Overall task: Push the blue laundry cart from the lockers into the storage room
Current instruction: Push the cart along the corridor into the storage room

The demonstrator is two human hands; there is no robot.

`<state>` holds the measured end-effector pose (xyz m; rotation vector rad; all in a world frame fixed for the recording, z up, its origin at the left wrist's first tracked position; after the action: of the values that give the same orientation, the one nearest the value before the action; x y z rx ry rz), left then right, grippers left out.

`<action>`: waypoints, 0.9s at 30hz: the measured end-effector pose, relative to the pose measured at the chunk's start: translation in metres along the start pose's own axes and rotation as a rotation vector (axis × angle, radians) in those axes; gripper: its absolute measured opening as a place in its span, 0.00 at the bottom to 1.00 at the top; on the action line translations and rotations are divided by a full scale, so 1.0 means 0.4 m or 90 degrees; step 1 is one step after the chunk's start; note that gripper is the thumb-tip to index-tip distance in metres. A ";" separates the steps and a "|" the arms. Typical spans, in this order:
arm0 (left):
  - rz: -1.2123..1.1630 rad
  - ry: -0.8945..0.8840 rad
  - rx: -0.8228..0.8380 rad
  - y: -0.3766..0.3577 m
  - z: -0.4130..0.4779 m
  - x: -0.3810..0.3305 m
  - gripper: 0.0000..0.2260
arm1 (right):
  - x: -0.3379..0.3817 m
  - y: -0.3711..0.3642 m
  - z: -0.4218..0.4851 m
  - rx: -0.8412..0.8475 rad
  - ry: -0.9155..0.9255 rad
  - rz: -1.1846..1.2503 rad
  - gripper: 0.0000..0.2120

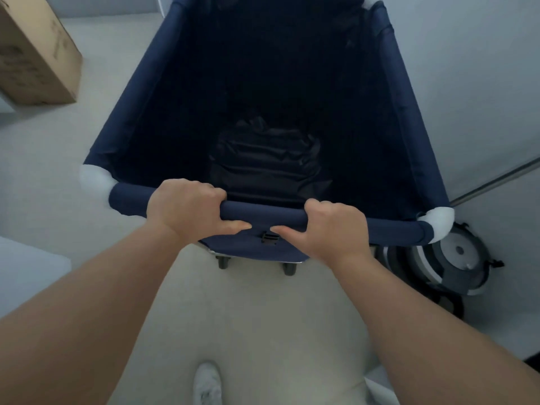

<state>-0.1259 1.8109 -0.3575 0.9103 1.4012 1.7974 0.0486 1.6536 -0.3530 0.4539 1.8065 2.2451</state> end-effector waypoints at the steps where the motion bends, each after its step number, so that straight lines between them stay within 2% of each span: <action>1: -0.003 -0.005 -0.001 -0.002 0.019 0.011 0.32 | -0.002 -0.005 0.021 -0.002 -0.002 0.004 0.33; 15: 0.018 -0.094 -0.005 -0.074 0.319 0.188 0.33 | -0.005 -0.060 0.281 -0.019 -0.078 -0.025 0.33; 27: -0.037 -0.042 0.008 -0.125 0.602 0.072 0.33 | -0.291 -0.068 0.483 0.023 -0.043 -0.054 0.34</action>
<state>0.0665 1.9668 -0.3600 0.9174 1.3846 1.7018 0.2281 1.7925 -0.3536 0.4452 1.7995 2.1186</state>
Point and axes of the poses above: each hand's wrist, its own z-axis towards the middle knuckle, its own y-axis out of the back of the hand, x = y × z, the point moved 3 cm from there along z, towards the middle knuckle, and after that the axes turned 2 degrees about z, right-handed, at the moved point
